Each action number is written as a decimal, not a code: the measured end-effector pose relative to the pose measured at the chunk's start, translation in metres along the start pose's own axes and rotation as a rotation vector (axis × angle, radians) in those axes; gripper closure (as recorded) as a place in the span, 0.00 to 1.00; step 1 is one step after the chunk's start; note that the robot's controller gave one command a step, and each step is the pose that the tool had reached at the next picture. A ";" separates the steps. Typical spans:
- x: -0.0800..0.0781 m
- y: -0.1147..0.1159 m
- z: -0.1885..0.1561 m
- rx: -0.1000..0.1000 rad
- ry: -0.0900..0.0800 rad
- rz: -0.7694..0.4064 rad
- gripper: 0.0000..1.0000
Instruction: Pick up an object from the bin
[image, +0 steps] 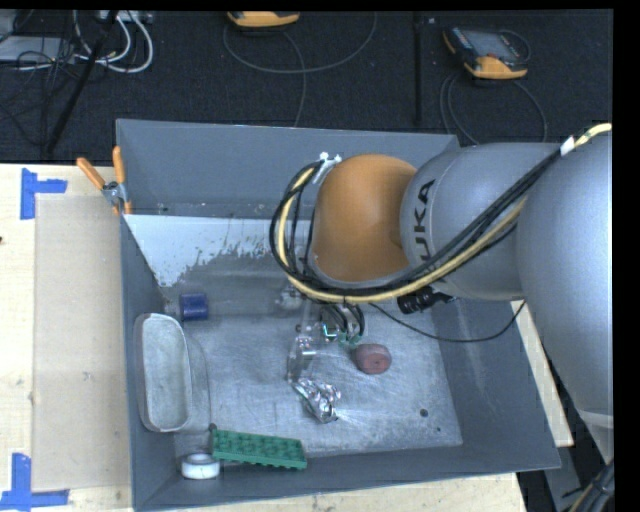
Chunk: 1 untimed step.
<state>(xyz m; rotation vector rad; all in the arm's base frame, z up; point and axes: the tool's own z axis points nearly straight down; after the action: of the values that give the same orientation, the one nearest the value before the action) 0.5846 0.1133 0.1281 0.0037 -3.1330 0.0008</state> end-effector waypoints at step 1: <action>0.021 -0.052 0.053 -0.006 -0.015 -0.216 0.00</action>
Offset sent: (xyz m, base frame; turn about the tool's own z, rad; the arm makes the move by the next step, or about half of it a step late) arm -0.0245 -0.0558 -0.0581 -0.2189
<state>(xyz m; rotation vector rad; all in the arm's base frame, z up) 0.5633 0.0611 0.0752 0.3427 -3.1297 -0.0096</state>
